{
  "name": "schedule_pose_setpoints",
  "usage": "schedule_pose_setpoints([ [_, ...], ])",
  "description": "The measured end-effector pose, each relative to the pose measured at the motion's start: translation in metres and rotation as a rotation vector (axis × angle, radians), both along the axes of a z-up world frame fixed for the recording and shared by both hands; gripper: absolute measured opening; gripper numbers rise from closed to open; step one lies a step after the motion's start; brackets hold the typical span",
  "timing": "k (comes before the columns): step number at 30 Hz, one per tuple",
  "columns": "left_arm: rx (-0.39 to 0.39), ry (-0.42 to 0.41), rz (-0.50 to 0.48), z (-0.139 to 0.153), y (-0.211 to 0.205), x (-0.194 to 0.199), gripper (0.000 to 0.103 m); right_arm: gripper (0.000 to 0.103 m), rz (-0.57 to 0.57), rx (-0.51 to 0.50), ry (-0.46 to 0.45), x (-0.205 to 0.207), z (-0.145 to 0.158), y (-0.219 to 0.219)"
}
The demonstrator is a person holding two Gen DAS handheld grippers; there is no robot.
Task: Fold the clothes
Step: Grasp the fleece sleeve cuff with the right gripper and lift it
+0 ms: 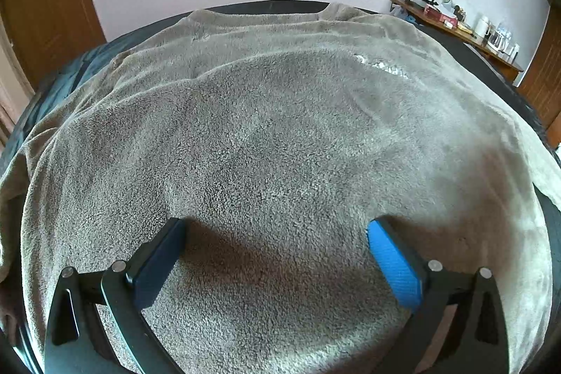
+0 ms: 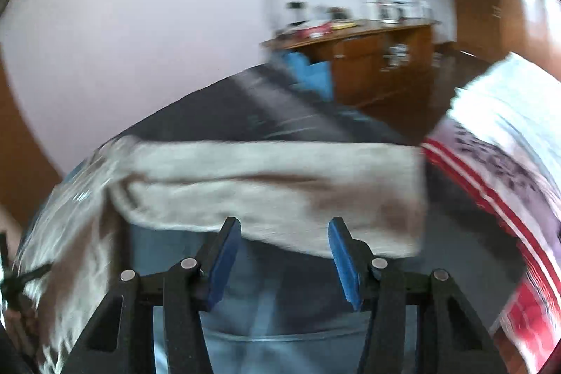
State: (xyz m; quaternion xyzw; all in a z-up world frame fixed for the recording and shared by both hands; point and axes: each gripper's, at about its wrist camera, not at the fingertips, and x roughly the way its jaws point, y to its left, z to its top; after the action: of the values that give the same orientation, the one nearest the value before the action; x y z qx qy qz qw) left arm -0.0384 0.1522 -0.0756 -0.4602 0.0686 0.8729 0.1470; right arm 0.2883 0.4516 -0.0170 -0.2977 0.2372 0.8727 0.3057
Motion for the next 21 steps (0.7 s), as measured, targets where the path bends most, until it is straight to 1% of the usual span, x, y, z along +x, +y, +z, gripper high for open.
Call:
schedule_pose_setpoints([
  [3,0.001,0.001,0.000,0.001,0.000,0.002,0.103,0.055,-0.089,-0.038,0.021,0.020,-0.005,0.028],
  [6,0.001,0.002,0.000,0.001,0.001,0.003,0.103,0.055,-0.135,-0.069,0.025,0.028,-0.012,0.048],
  [10,0.002,0.003,0.000,0.002,0.003,0.006,0.103,0.055,-0.157,-0.103,0.028,0.031,-0.020,0.064],
  [12,0.002,0.003,-0.001,0.000,0.003,0.003,0.103,0.055,-0.164,-0.112,0.027,0.024,-0.024,0.070],
  [14,0.002,0.003,-0.001,0.000,0.003,0.002,0.103,0.054,-0.143,-0.128,0.035,0.020,-0.027,0.074],
  [15,0.002,0.004,-0.002,0.000,0.004,0.003,0.103,0.050,-0.133,-0.137,0.038,0.018,-0.029,0.076],
  [16,0.003,0.004,-0.002,0.000,0.004,0.003,0.103,0.045,-0.124,-0.149,0.037,0.017,-0.032,0.076],
  [17,0.003,0.004,-0.002,0.000,0.004,0.003,0.103,0.042,-0.120,-0.157,0.036,0.016,-0.034,0.077],
  [18,0.003,0.004,-0.002,0.000,0.004,0.003,0.103,0.037,-0.121,-0.148,0.033,0.016,-0.035,0.077],
  [21,0.002,0.004,-0.001,0.000,0.004,0.004,0.103,0.035,-0.108,-0.131,0.013,0.014,-0.035,0.075],
])
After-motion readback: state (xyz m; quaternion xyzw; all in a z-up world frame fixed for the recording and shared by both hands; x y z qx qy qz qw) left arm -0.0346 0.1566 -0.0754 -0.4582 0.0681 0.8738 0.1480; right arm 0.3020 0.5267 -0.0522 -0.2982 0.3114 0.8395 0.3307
